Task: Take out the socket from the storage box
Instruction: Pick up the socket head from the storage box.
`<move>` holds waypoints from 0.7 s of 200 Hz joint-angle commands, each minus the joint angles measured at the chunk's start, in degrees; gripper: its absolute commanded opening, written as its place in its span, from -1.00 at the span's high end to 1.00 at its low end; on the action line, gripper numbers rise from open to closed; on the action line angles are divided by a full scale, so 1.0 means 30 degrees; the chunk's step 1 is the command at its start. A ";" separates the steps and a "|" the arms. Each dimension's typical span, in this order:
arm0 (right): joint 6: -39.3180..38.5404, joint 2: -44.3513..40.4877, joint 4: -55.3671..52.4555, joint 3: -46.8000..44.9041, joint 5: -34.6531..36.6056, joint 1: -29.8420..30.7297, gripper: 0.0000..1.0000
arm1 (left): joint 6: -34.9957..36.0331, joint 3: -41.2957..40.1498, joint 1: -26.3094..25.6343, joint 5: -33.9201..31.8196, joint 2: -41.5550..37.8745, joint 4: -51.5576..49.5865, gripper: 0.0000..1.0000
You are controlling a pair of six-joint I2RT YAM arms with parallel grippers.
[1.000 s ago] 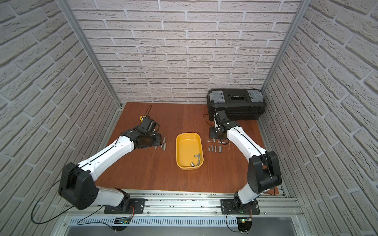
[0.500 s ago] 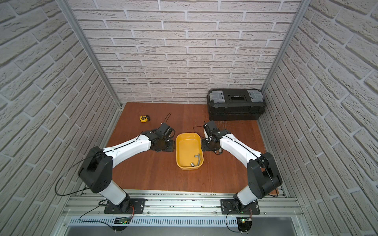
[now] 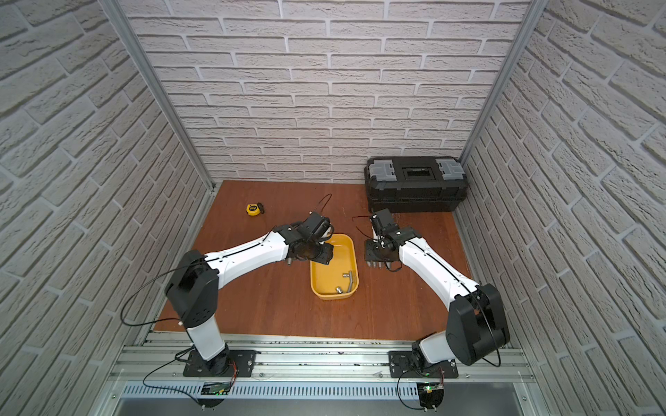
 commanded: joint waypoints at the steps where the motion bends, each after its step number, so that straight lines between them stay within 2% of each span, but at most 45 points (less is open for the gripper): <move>1: 0.0364 -0.1012 0.0288 -0.0467 0.0048 -0.0934 -0.08 | 0.1472 0.0825 -0.0524 0.0725 0.1211 -0.0576 -0.14; 28: 0.0275 -0.1605 0.0217 -0.1093 -0.0278 -0.2114 -0.08 | 0.2504 0.1502 -0.0996 0.1349 0.2485 -0.0440 -0.04; 69: 0.0209 -0.2117 0.0460 -0.1924 -0.0943 -0.3351 -0.08 | 0.4351 0.2046 -0.1688 0.1716 0.3528 0.0209 -0.04; 111: 0.0098 -0.2046 0.0598 -0.2232 -0.1349 -0.3715 -0.08 | 0.6292 0.3330 -0.2363 0.1747 0.4518 -0.0927 -0.04; 140: 0.0077 -0.1969 0.0672 -0.2324 -0.1545 -0.3814 -0.08 | 0.6812 0.3703 -0.2525 0.1848 0.4993 -0.1332 -0.03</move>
